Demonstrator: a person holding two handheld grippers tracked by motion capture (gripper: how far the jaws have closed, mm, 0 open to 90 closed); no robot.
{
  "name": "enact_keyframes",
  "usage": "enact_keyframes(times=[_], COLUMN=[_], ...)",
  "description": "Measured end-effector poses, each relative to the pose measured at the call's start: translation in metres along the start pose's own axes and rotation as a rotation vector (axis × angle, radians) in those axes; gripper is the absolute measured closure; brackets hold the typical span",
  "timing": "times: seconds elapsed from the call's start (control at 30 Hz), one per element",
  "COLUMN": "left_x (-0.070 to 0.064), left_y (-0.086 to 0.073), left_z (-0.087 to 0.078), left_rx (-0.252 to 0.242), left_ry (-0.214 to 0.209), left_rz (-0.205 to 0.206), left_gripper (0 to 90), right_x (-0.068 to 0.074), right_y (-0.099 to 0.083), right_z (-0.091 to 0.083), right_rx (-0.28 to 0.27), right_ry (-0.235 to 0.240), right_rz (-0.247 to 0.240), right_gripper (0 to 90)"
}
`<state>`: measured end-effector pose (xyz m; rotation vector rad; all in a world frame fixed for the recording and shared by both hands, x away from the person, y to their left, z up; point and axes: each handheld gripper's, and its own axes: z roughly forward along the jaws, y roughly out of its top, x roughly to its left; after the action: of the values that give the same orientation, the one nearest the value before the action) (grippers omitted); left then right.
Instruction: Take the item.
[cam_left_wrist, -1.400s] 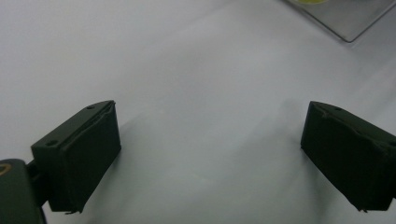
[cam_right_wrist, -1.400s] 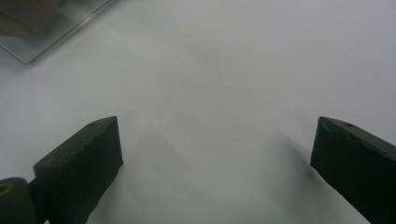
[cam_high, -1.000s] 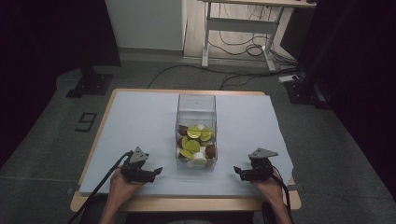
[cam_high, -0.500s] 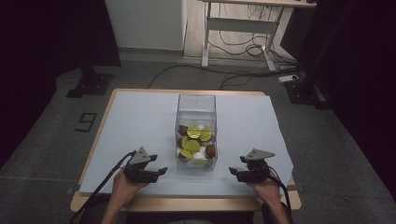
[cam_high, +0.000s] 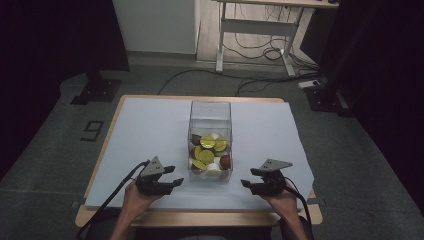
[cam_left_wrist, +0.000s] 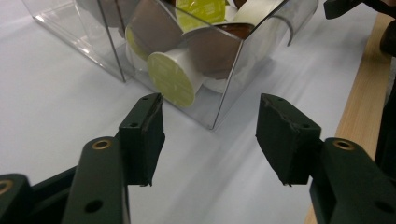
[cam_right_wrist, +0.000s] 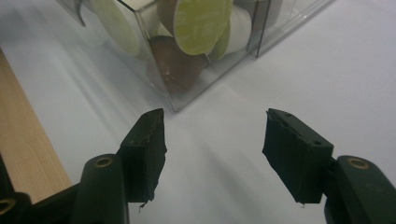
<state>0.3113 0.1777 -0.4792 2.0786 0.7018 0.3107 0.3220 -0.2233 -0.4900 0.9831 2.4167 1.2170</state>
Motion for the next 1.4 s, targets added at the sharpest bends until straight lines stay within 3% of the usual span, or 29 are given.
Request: enact_keyframes(times=[0.2, 0.37, 0.77, 1.03, 1.17, 1.4], left_x=[-0.001, 0.000, 0.012, 0.021, 0.022, 0.021], left_y=[0.004, 0.003, -0.014, -0.026, -0.029, -0.032], left_z=[-0.001, 0.001, 0.014, 0.023, 0.030, 0.033], left_rx=[-0.009, 0.024, 0.124, 0.193, 0.237, 0.235], left_ry=[-0.011, 0.008, 0.060, 0.086, 0.098, 0.106], left_rz=[0.006, 0.015, -0.019, -0.059, -0.049, -0.041], left_gripper=[45.5, 45.5, 27.0, 16.2, 14.0, 10.2], right_x=[0.004, 0.006, 0.008, 0.004, 0.005, 0.005], right_y=[0.006, 0.011, 0.036, 0.055, 0.063, 0.075], right_z=[0.000, -0.002, -0.007, -0.002, 0.005, 0.012], right_rx=[-0.002, -0.008, -0.011, -0.014, 0.006, 0.013], right_ry=[0.021, 0.027, 0.048, 0.074, 0.085, 0.092], right_rz=[-0.015, -0.025, -0.056, -0.048, -0.056, -0.067], right_gripper=[43.3, 43.3, 36.7, 34.8, 34.8, 34.6])
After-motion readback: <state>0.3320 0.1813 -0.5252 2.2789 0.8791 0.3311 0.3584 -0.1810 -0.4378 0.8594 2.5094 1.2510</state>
